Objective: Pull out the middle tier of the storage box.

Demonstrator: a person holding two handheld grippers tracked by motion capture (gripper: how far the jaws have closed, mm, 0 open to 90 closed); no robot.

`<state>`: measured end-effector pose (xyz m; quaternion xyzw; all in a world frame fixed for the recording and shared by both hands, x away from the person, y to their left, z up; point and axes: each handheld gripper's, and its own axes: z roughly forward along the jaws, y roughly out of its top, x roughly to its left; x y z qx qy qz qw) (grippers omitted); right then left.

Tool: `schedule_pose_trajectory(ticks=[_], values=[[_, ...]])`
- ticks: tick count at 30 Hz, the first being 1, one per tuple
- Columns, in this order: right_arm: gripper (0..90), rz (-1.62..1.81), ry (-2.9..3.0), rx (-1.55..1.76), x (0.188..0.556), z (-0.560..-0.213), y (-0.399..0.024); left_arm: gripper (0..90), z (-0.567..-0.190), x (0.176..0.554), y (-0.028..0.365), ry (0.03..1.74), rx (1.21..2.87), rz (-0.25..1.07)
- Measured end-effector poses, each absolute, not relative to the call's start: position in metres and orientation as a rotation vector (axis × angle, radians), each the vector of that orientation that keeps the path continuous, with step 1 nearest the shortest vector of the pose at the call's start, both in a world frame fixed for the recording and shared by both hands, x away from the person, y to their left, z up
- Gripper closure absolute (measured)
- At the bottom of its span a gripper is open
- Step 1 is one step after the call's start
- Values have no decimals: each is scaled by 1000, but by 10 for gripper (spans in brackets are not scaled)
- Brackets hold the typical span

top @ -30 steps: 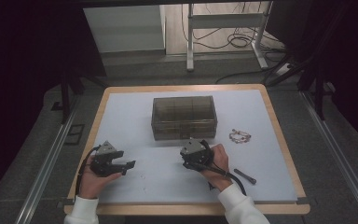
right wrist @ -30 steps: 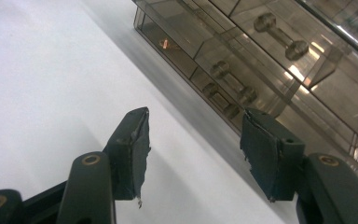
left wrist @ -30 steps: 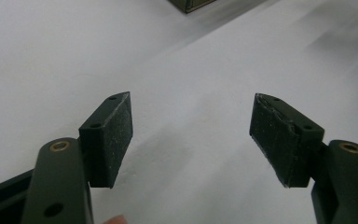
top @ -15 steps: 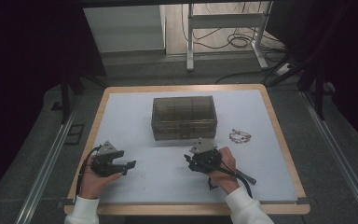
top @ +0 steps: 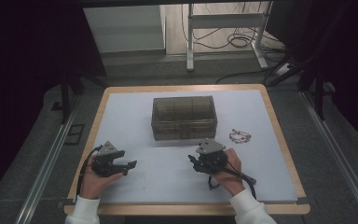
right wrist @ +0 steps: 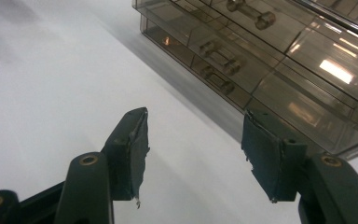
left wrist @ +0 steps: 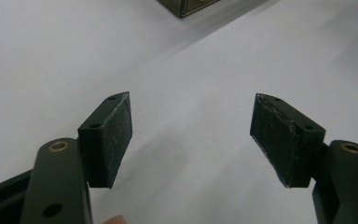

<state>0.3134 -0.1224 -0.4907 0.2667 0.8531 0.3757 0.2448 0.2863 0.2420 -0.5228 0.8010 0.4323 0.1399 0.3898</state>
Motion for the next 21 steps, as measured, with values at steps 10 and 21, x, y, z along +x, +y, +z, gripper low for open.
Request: schedule_pose_trajectory(ticks=[10, 21], values=[[412, 1022, 2321, 756, 314, -491, -133, 299, -519, 285, 238, 1086, 2030, 368], [412, 1019, 2314, 796, 317, -491, -145, 306, -515, 288, 229, 1067, 2014, 376]])
